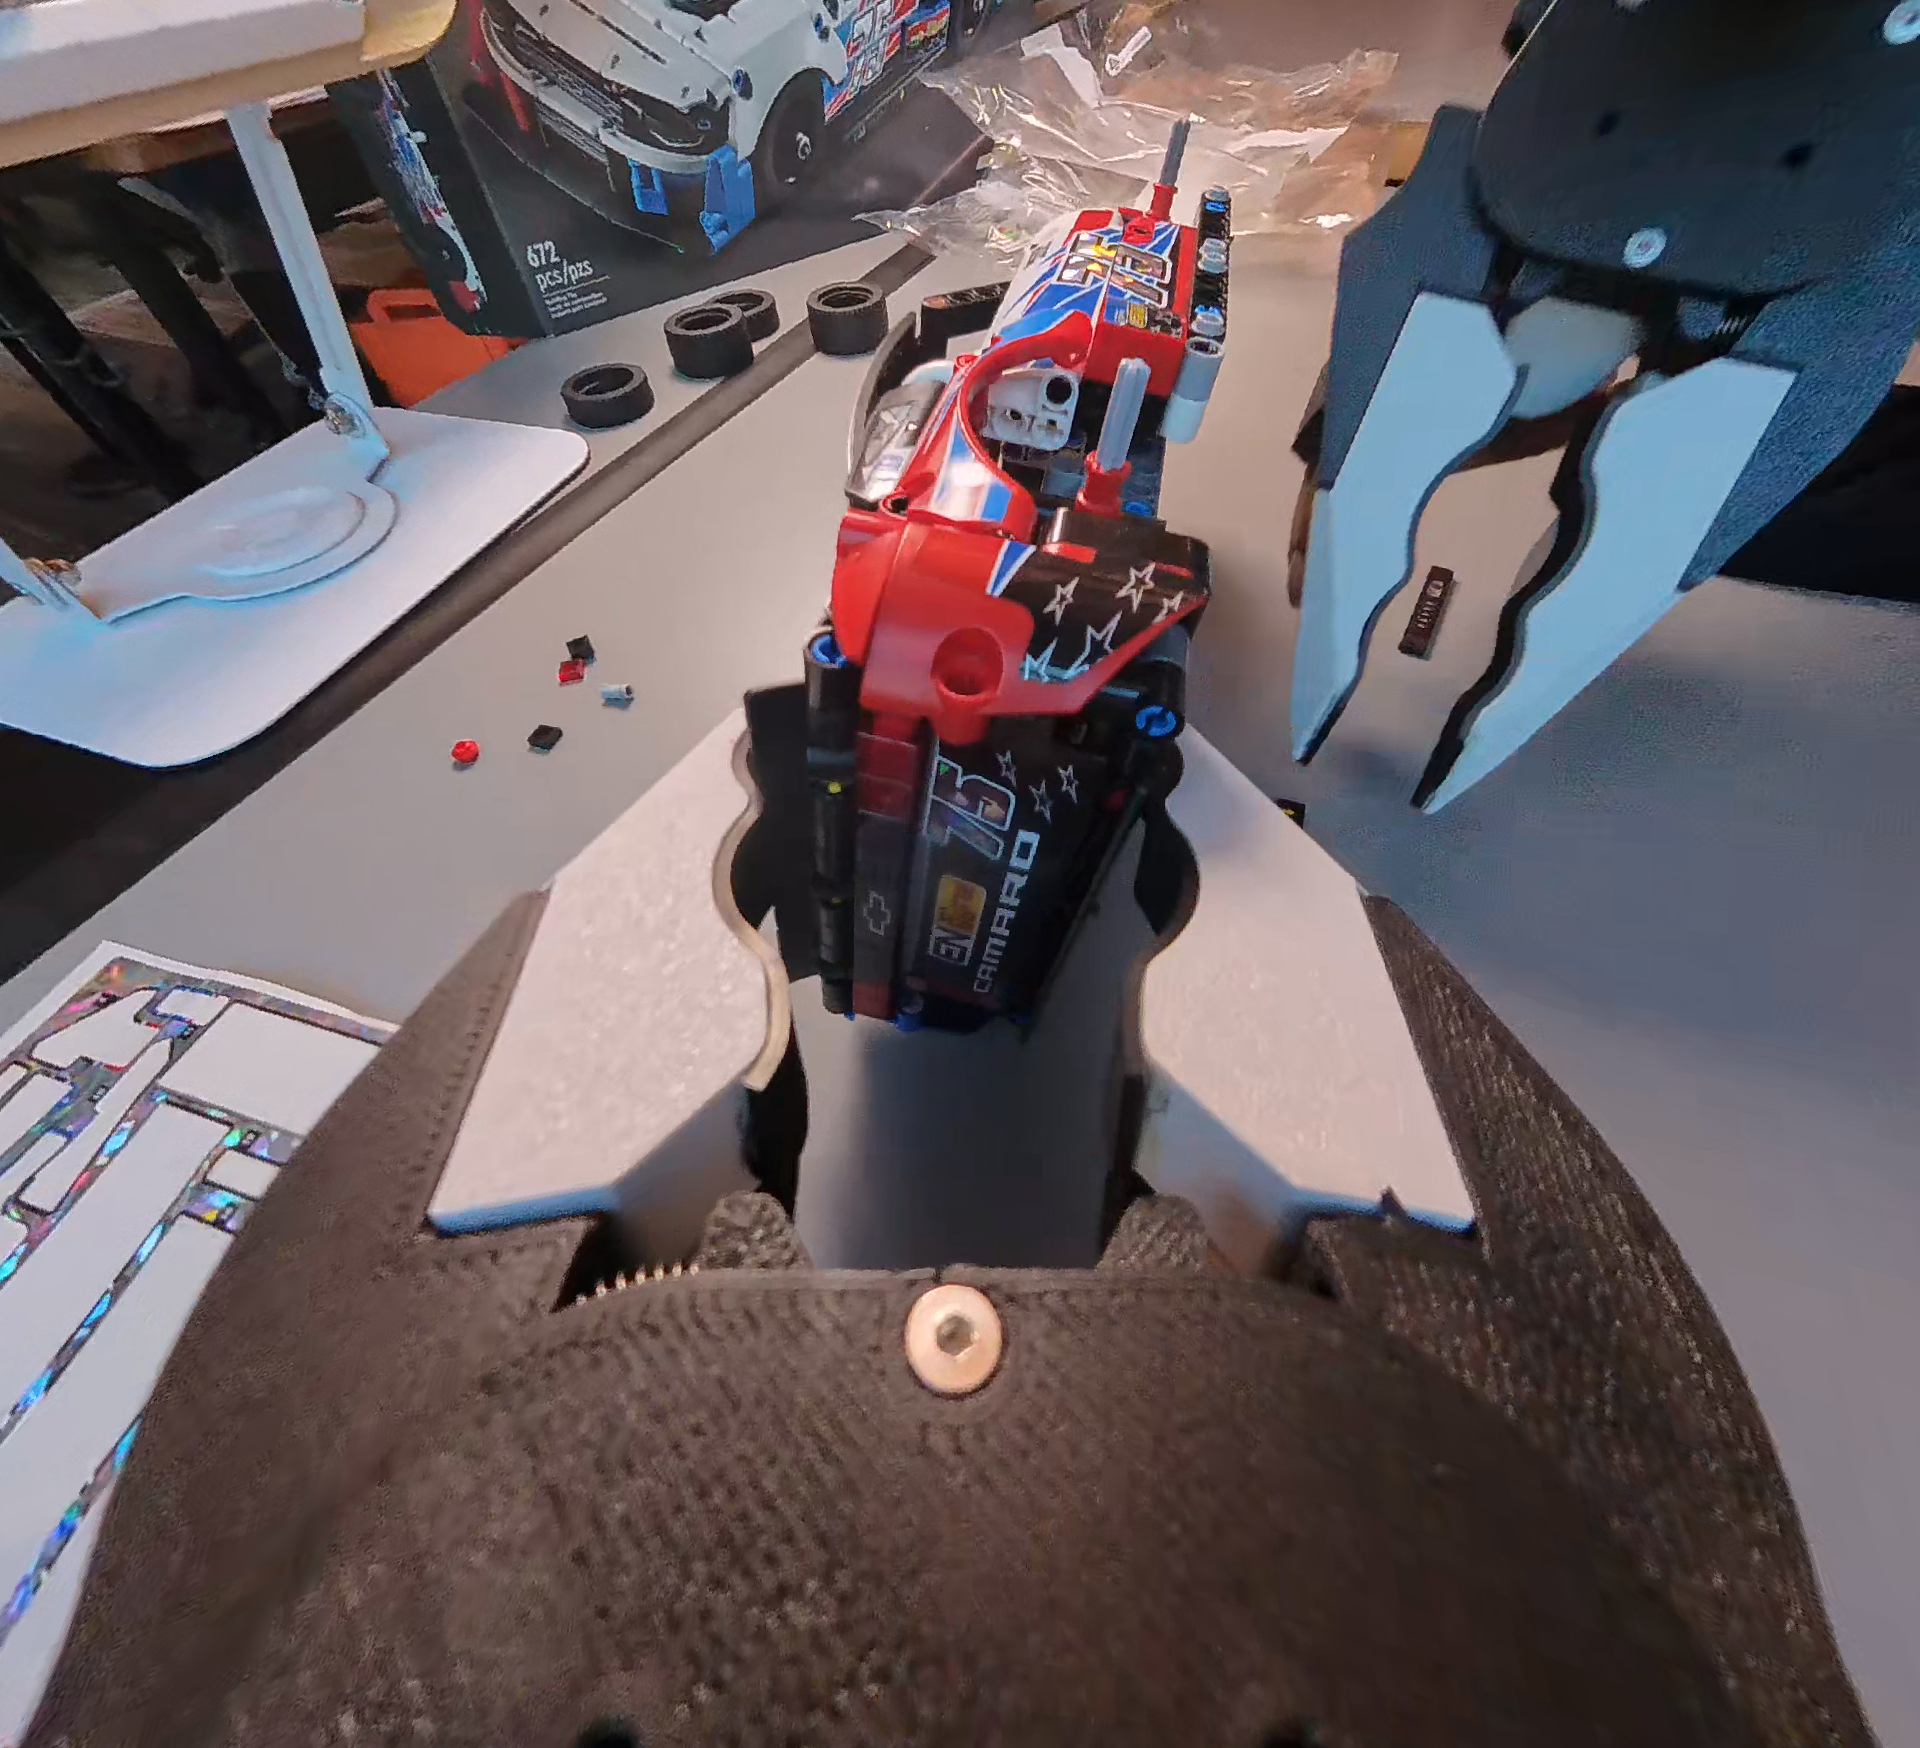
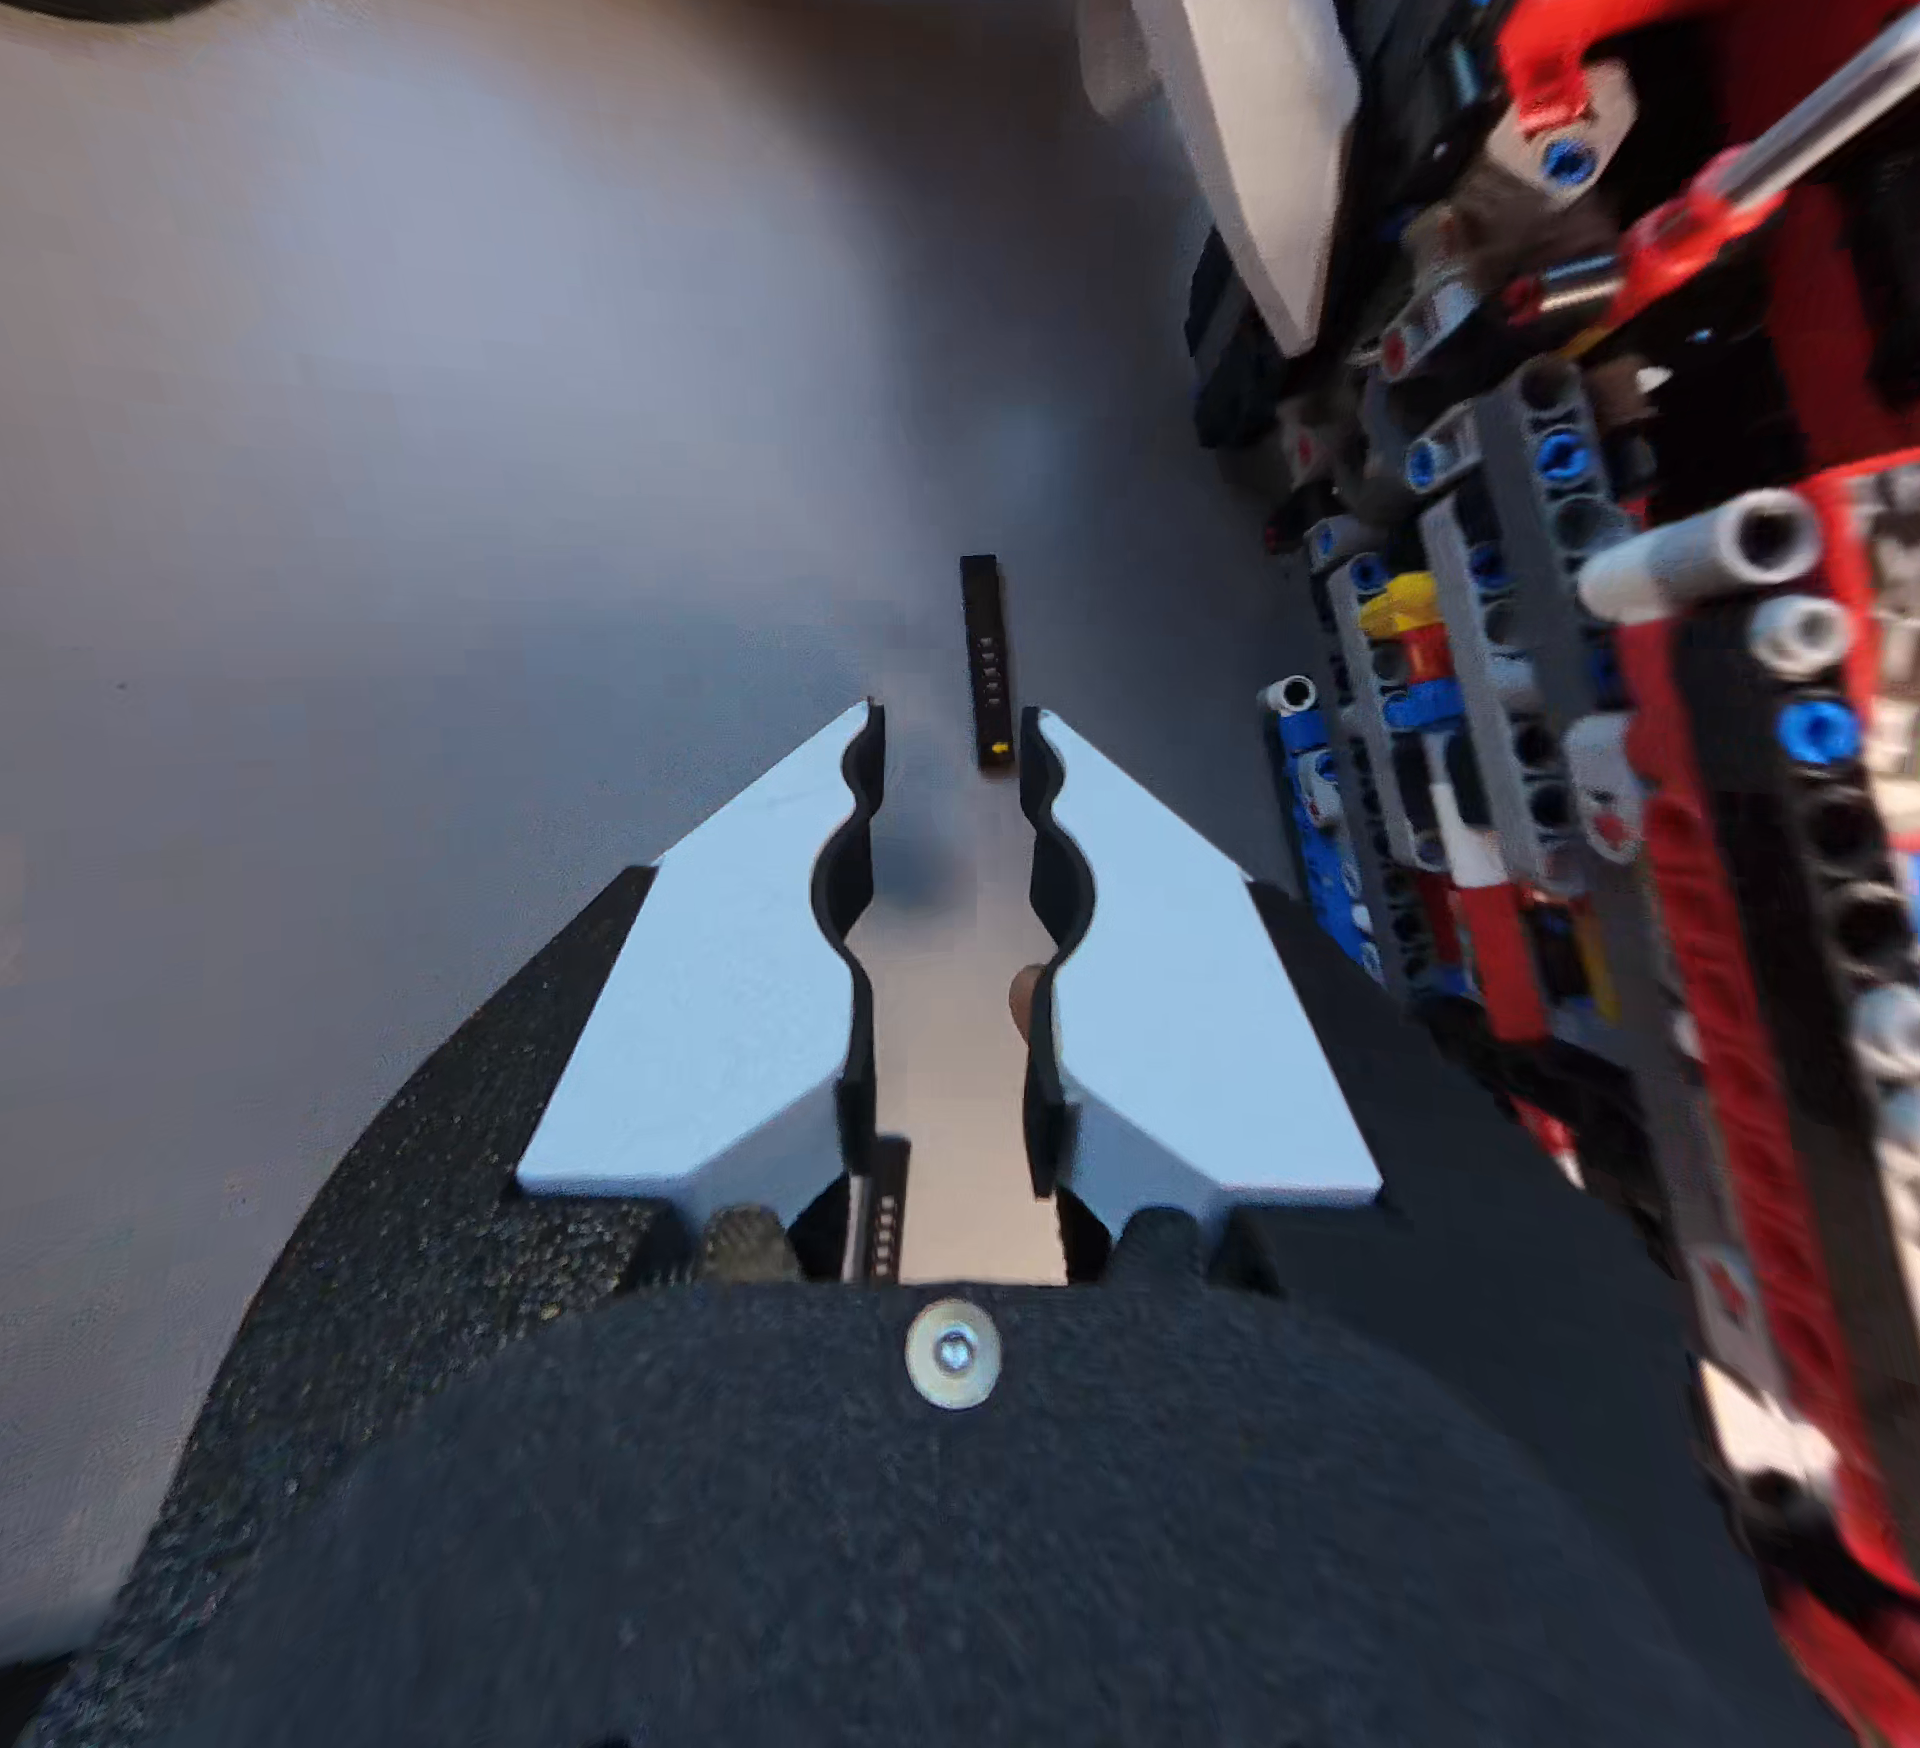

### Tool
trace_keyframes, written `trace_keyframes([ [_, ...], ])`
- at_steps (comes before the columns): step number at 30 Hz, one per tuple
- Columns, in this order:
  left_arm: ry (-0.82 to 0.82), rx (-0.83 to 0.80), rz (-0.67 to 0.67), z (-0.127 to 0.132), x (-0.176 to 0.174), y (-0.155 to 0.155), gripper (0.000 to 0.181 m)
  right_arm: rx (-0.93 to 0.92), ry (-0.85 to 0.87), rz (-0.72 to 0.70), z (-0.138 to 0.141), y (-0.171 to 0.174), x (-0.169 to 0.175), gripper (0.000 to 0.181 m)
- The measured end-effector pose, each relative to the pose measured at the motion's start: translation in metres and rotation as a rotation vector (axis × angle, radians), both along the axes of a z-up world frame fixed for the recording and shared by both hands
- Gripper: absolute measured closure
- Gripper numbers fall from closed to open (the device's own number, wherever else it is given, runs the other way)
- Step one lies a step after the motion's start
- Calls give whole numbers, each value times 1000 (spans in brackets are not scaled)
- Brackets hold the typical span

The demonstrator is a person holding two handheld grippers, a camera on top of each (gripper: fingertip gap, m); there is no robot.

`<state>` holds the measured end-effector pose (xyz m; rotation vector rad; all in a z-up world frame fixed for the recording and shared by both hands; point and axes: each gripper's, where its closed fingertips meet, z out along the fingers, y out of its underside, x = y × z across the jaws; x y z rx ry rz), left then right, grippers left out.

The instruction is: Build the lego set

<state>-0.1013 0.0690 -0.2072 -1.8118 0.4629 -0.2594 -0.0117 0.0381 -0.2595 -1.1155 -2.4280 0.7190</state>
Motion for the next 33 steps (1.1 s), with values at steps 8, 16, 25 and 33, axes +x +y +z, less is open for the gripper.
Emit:
trace_keyframes([
  [8, -16, -31, 8, -1, 1, -25, 113, -9, -105, 86, -25, -20, -8, 175],
  [16, -71, -77, -45, -1, 20, -67, 114, -87, 156, 50, 117, -2, 45, 177],
  [25, -106, -76, -76, 0, 35, -80, 114, 3, 29, 122, 134, -11, 16, 177],
  [33, -147, -24, -54, 6, 32, -80, 112, 55, -82, 154, 102, -18, 5, 177],
])
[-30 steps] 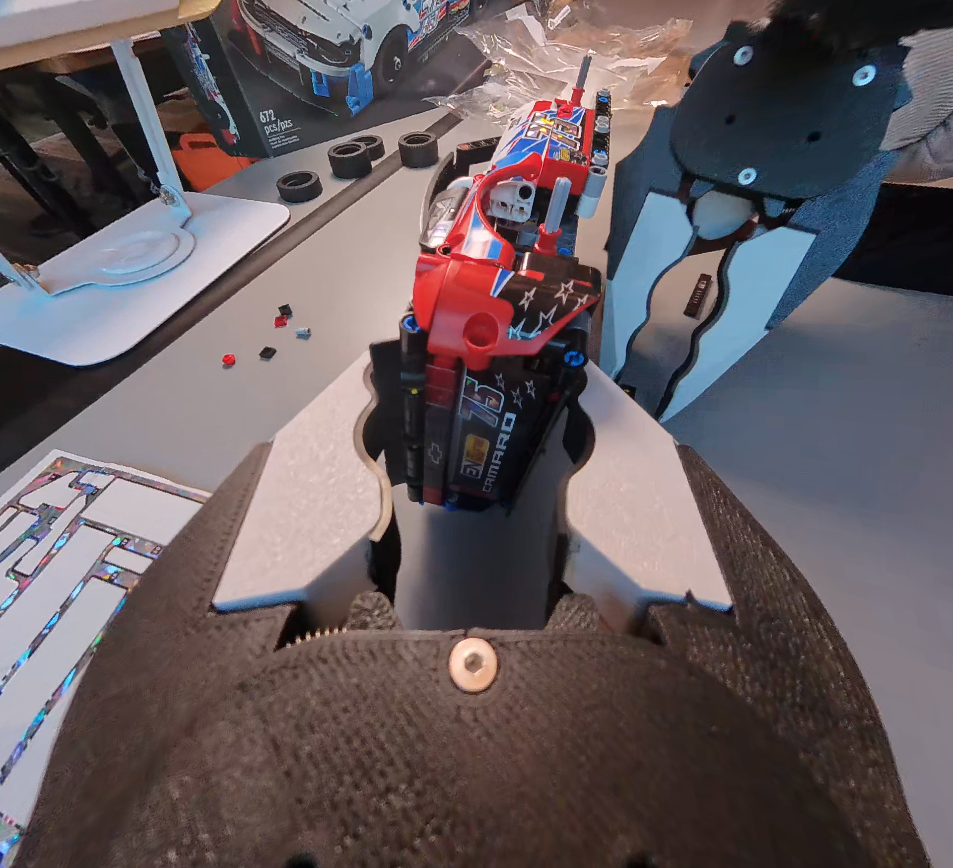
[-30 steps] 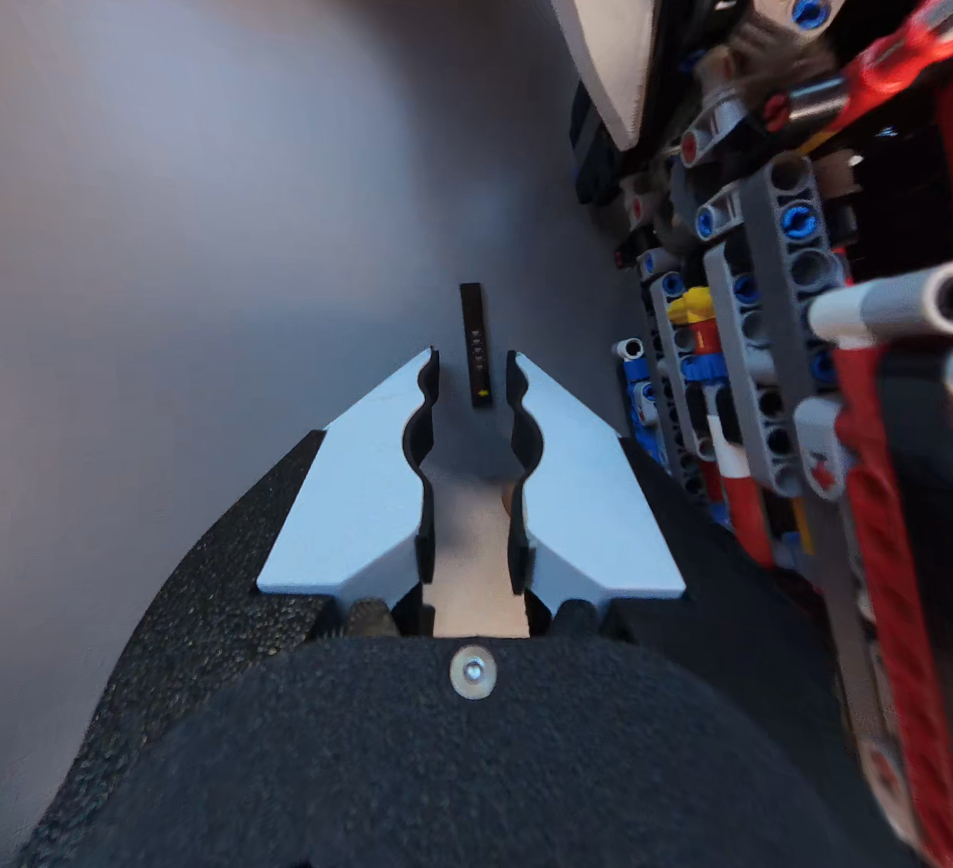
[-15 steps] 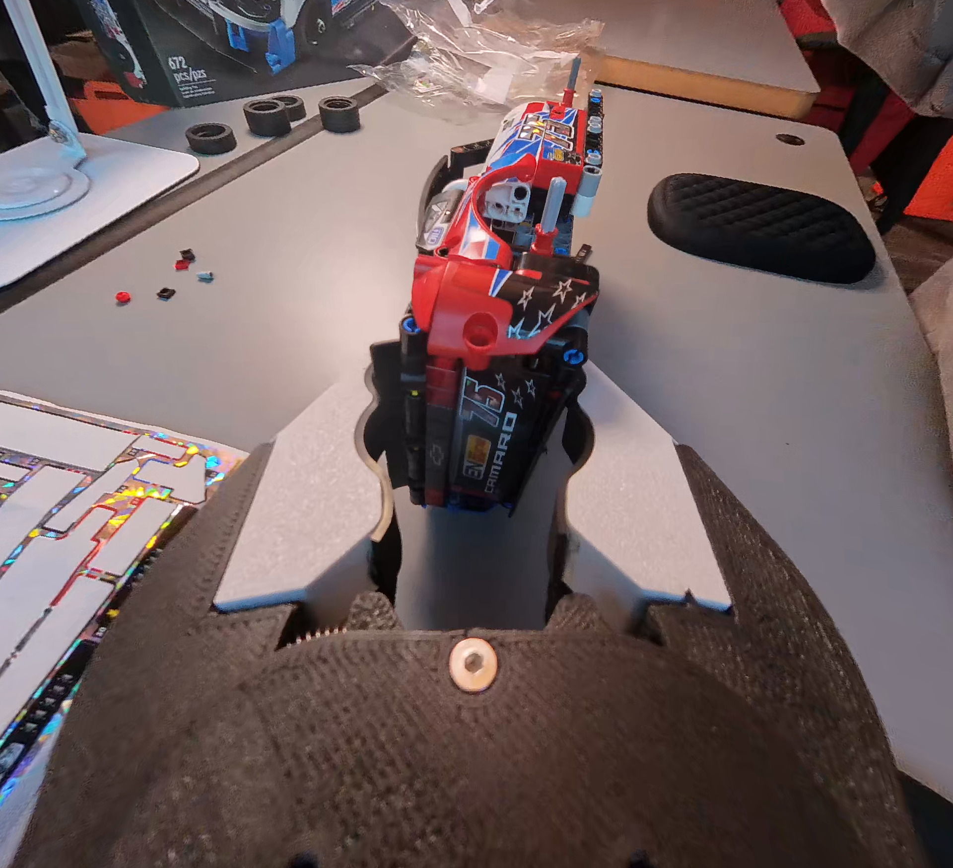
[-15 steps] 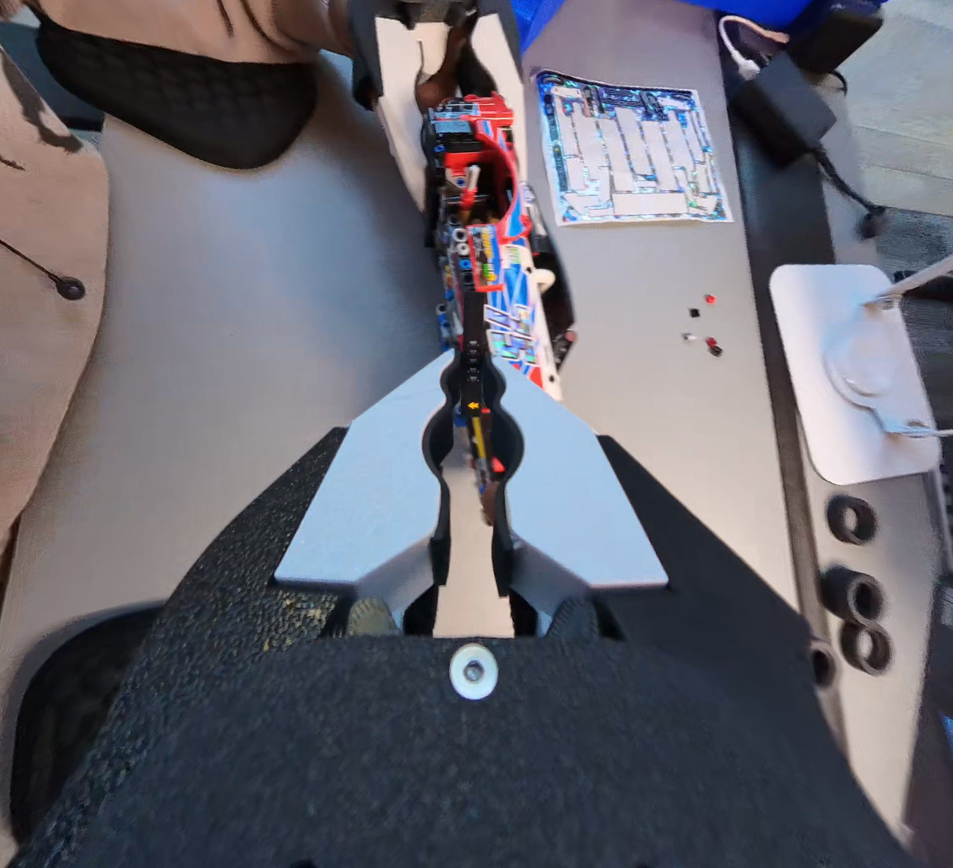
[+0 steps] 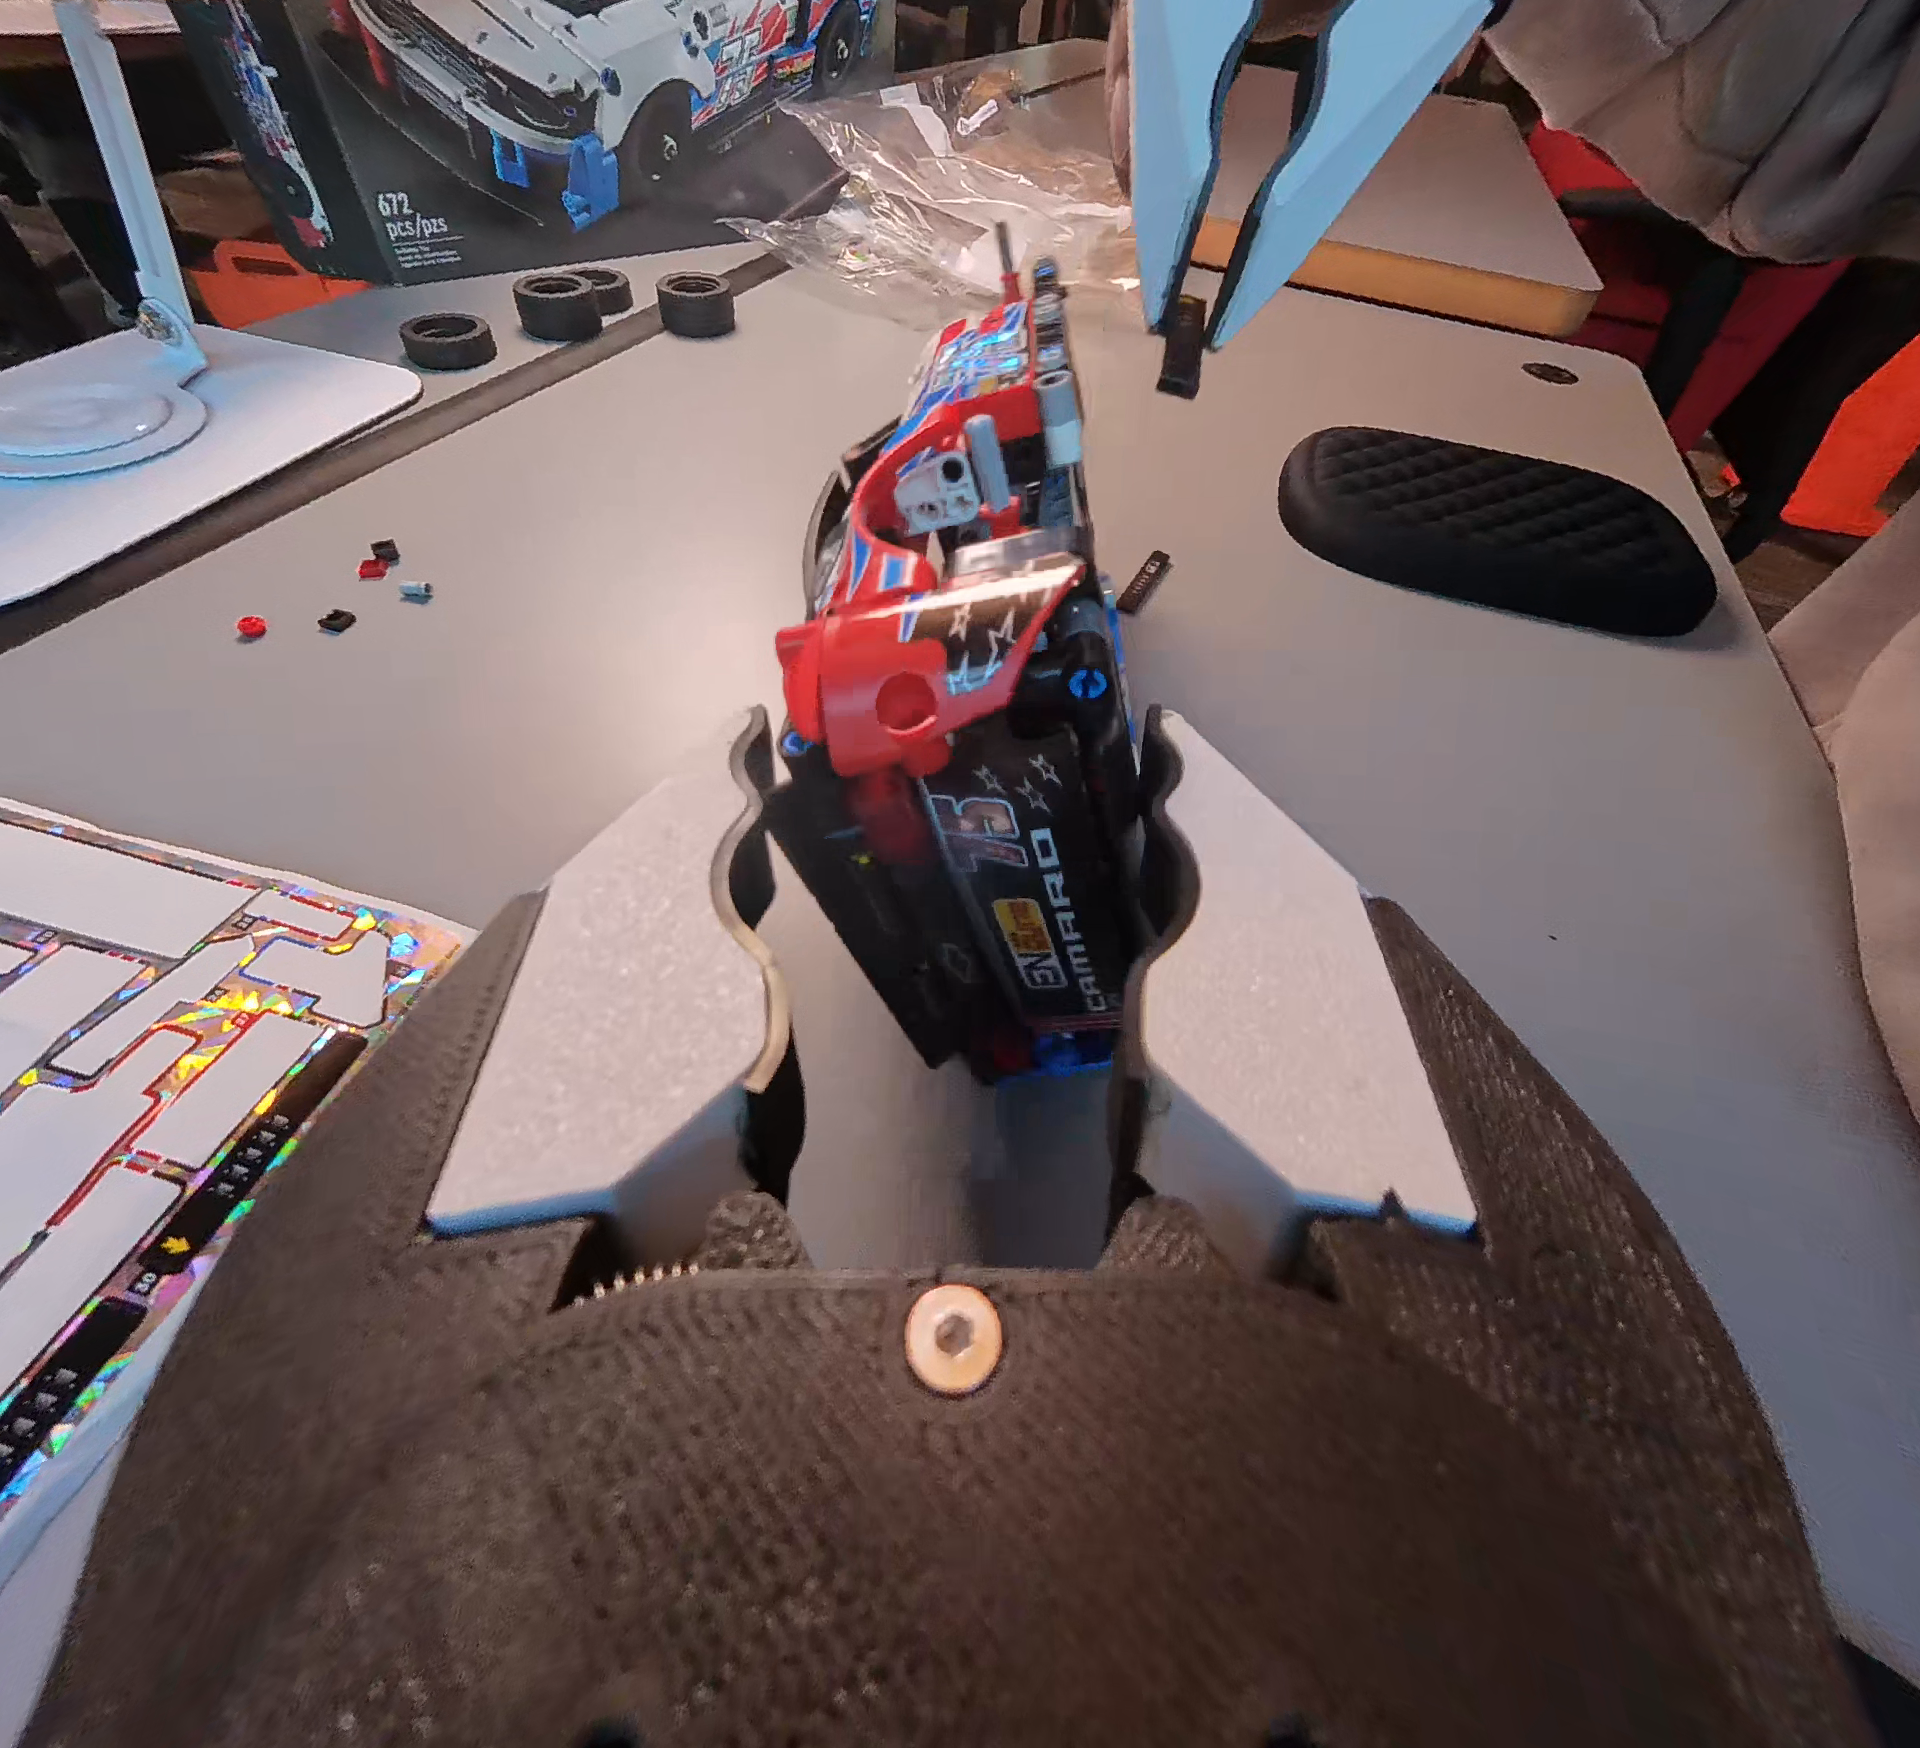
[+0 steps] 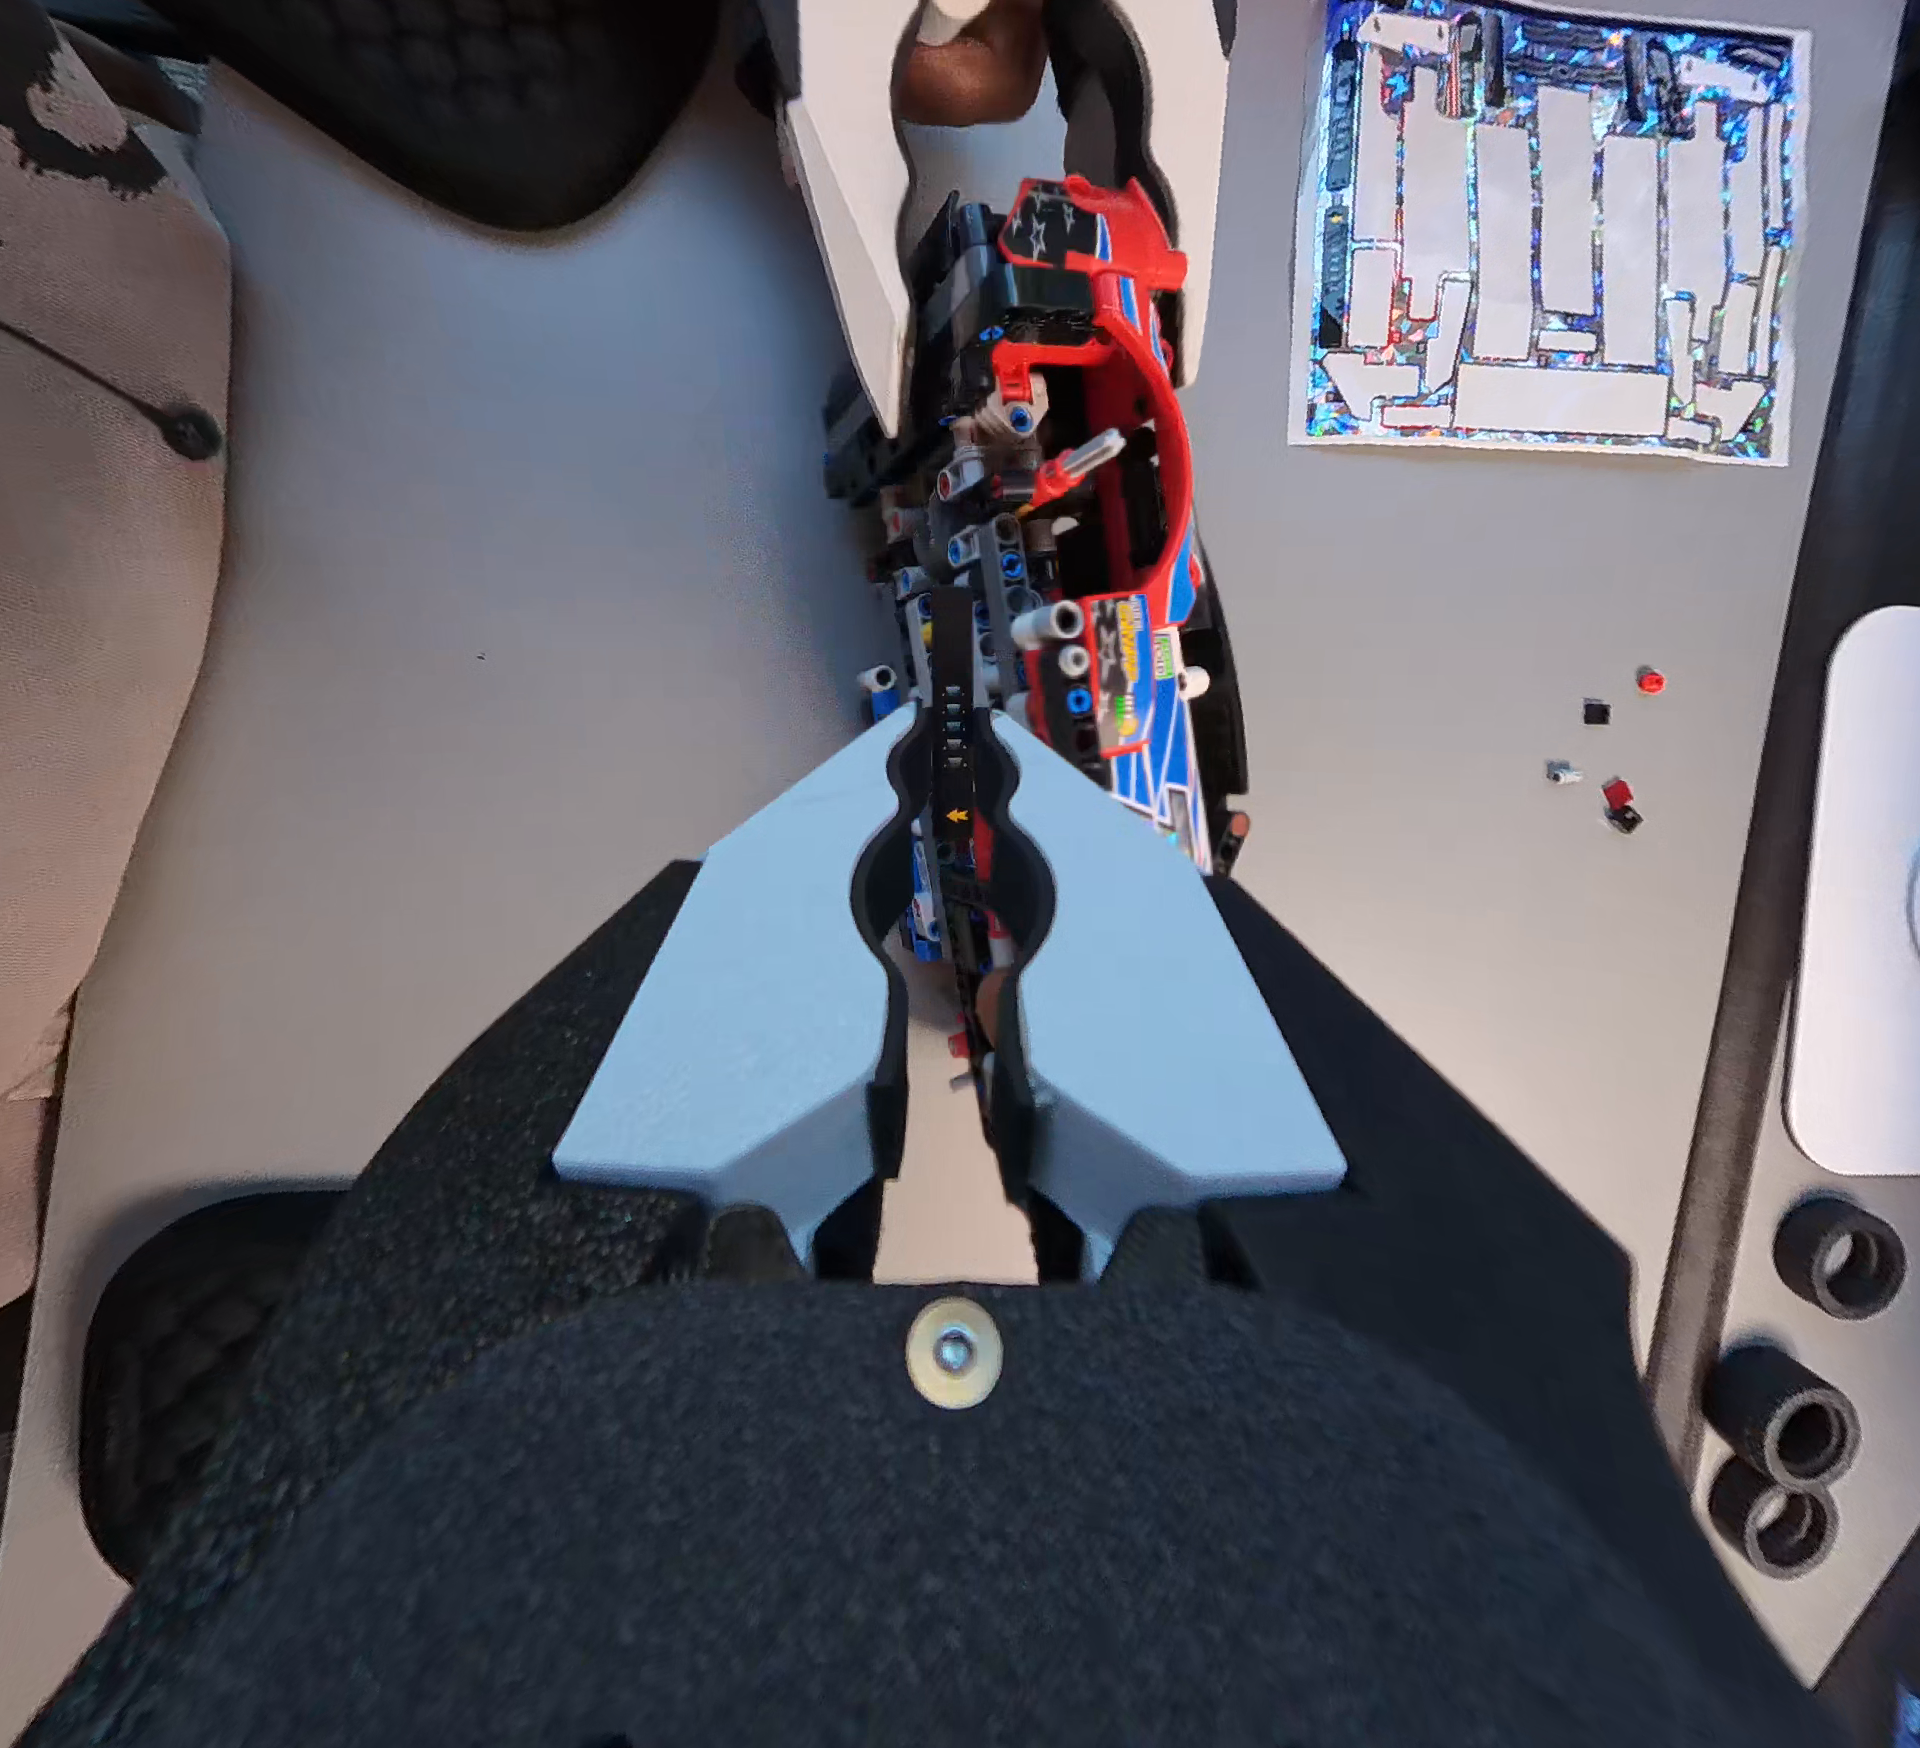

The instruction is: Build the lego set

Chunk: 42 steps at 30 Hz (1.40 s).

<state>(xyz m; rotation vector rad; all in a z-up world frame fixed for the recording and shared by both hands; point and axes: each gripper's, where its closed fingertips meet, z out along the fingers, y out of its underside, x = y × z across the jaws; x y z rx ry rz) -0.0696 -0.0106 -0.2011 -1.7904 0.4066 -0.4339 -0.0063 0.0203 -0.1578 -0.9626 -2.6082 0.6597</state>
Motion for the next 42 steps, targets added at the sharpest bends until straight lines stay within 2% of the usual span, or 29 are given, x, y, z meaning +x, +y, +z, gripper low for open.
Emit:
trace_keyframes([
  [4, 27, 15, 5, 2, 0, 1, 113, -48, 6, -12, 6, 6, 0, 177],
  [8, 33, 18, -1, 2, 1, 1, 113, -54, 17, -49, 10, 28, -1, 177],
  [12, 67, 40, -12, 2, 3, 0, 114, -89, 2, -20, 12, 36, -2, 177],
  [16, 119, 66, -21, 2, 6, -2, 114, -169, -58, 28, 12, 28, -4, 177],
  [22, 160, 88, -30, 3, 9, -3, 114, -132, -136, 88, 0, 18, -3, 177],
  [42, 185, 99, -38, 4, 10, -4, 113, -65, -162, 114, -3, 18, 2, 177],
])
